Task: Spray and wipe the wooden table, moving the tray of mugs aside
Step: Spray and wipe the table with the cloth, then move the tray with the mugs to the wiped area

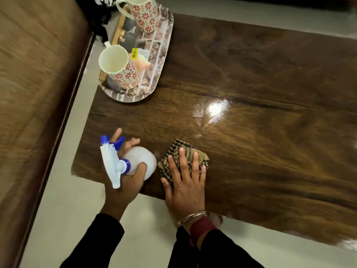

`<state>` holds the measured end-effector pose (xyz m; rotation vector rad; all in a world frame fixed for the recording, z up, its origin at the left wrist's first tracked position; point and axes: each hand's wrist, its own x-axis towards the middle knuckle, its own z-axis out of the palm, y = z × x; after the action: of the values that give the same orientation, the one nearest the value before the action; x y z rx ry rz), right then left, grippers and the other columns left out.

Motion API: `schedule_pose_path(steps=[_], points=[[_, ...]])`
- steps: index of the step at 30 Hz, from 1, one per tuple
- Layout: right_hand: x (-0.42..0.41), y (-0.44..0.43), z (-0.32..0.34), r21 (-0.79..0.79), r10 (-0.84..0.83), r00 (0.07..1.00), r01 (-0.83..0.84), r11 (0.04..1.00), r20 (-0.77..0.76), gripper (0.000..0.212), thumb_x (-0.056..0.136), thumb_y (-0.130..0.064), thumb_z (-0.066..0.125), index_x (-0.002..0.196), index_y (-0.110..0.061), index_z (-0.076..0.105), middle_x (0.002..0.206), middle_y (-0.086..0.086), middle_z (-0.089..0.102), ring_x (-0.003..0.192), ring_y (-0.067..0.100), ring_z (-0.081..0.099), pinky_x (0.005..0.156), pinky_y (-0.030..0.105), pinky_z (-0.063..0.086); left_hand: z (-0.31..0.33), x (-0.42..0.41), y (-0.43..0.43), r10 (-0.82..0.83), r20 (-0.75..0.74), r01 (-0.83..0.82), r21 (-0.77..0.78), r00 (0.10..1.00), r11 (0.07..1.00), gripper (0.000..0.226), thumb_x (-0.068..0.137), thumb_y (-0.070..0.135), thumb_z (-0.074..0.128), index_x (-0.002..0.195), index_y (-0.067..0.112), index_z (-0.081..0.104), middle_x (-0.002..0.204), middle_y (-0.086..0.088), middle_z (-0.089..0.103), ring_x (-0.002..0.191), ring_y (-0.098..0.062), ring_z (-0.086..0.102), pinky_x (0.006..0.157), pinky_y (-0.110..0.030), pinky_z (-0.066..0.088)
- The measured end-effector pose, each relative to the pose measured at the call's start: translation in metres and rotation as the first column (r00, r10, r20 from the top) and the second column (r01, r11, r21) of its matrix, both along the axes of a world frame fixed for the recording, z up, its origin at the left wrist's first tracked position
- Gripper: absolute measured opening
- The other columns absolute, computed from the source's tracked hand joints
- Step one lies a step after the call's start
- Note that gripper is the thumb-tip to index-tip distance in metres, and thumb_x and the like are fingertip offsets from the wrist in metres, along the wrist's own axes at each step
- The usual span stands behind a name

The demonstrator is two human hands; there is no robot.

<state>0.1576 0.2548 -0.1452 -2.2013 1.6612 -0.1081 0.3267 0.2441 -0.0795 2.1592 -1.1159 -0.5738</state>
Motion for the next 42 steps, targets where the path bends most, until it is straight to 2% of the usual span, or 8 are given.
schedule_pose_path(steps=[8, 11, 14, 16, 20, 30, 39, 42], points=[[-0.022, -0.009, 0.021, -0.079, -0.002, 0.994, 0.011, 0.997, 0.112, 0.075, 0.095, -0.072, 0.043, 0.16, -0.034, 0.036, 0.173, -0.001, 0.018, 0.159, 0.042, 0.009, 0.123, 0.064, 0.011, 0.015, -0.048, 0.06, 0.326, -0.008, -0.325, -0.098, 0.945, 0.941, 0.109, 0.06, 0.047, 0.085, 0.144, -0.005, 0.039, 0.144, -0.02, 0.046, 0.134, -0.031, 0.048, 0.11, -0.042, 0.046], [-0.047, -0.043, 0.031, -0.184, -0.038, 0.972, 0.083, 0.979, 0.233, 0.07, 0.098, -0.062, 0.048, 0.149, -0.016, 0.054, 0.166, 0.008, 0.037, 0.156, 0.041, 0.026, 0.12, 0.062, 0.027, 0.045, -0.109, 0.073, 0.526, -0.027, -0.526, -0.091, 0.85, 0.846, 0.078, 0.059, 0.062, 0.072, 0.113, 0.008, 0.057, 0.102, -0.017, 0.055, 0.094, -0.043, 0.055, 0.083, -0.024, 0.044], [-0.066, -0.1, 0.034, -0.253, -0.039, 0.93, 0.139, 0.957, 0.366, 0.053, 0.097, -0.039, 0.062, 0.136, -0.003, 0.063, 0.149, 0.019, 0.053, 0.138, 0.038, 0.049, 0.113, 0.052, 0.042, 0.06, -0.145, 0.059, 0.425, -0.302, -0.412, 0.108, 0.853, 0.905, 0.042, 0.048, 0.055, 0.079, 0.087, 0.056, 0.063, 0.073, 0.01, 0.066, 0.072, -0.002, 0.064, 0.066, -0.006, 0.042], [-0.066, -0.144, 0.039, -0.221, -0.027, 0.908, 0.13, 0.967, 0.417, 0.044, 0.097, -0.031, 0.064, 0.131, -0.004, 0.064, 0.137, 0.015, 0.058, 0.125, 0.031, 0.055, 0.107, 0.046, 0.048, 0.062, -0.154, 0.038, 0.381, -0.412, -0.331, 0.191, 0.828, 0.924, 0.031, 0.053, 0.039, 0.093, 0.073, 0.042, 0.07, 0.06, 0.006, 0.067, 0.06, 0.002, 0.065, 0.056, -0.007, 0.045], [-0.031, -0.249, 0.042, -0.056, -0.081, 0.843, 0.13, 0.99, 0.532, 0.033, 0.096, -0.021, 0.071, 0.125, -0.008, 0.066, 0.117, 0.008, 0.063, 0.101, 0.024, 0.064, 0.091, 0.042, 0.055, 0.056, -0.147, -0.06, 0.468, -0.394, -0.487, 0.059, 0.791, 0.872, 0.012, 0.085, 0.027, 0.08, 0.086, 0.03, 0.069, 0.075, 0.008, 0.072, 0.072, -0.007, 0.07, 0.061, -0.02, 0.058], [0.089, -0.432, 0.021, 0.263, -0.365, 0.774, 0.262, 0.929, 0.517, 0.048, 0.079, -0.04, 0.08, 0.117, -0.013, 0.07, 0.077, -0.01, 0.068, 0.089, 0.021, 0.075, 0.092, 0.04, 0.06, -0.022, -0.06, -0.192, 0.766, -0.617, -0.929, 0.148, 0.181, 0.338, 0.04, 0.097, 0.03, 0.067, 0.131, 0.012, 0.057, 0.106, -0.003, 0.073, 0.096, -0.021, 0.074, 0.088, -0.042, 0.062], [0.131, -0.511, 0.02, 0.262, -0.416, 0.775, 0.326, 0.908, 0.476, 0.044, 0.088, -0.028, 0.074, 0.128, -0.012, 0.066, 0.109, -0.004, 0.068, 0.099, 0.013, 0.066, 0.092, 0.019, 0.053, -0.033, -0.034, -0.225, 0.717, -0.696, -0.967, 0.152, 0.041, 0.203, 0.042, 0.097, 0.017, 0.067, 0.137, 0.011, 0.056, 0.113, -0.003, 0.071, 0.1, -0.022, 0.073, 0.068, -0.019, 0.061], [0.138, -0.525, 0.02, 0.248, -0.367, 0.851, 0.289, 0.925, 0.376, 0.021, 0.085, -0.017, 0.078, 0.105, -0.015, 0.079, 0.095, -0.002, 0.074, 0.08, 0.012, 0.068, 0.055, 0.015, 0.05, -0.036, -0.028, -0.227, 0.673, -0.739, -0.977, 0.149, -0.006, 0.154, 0.041, 0.096, 0.006, 0.067, 0.136, 0.007, 0.06, 0.113, -0.009, 0.071, 0.091, -0.015, 0.073, 0.059, -0.01, 0.055]])
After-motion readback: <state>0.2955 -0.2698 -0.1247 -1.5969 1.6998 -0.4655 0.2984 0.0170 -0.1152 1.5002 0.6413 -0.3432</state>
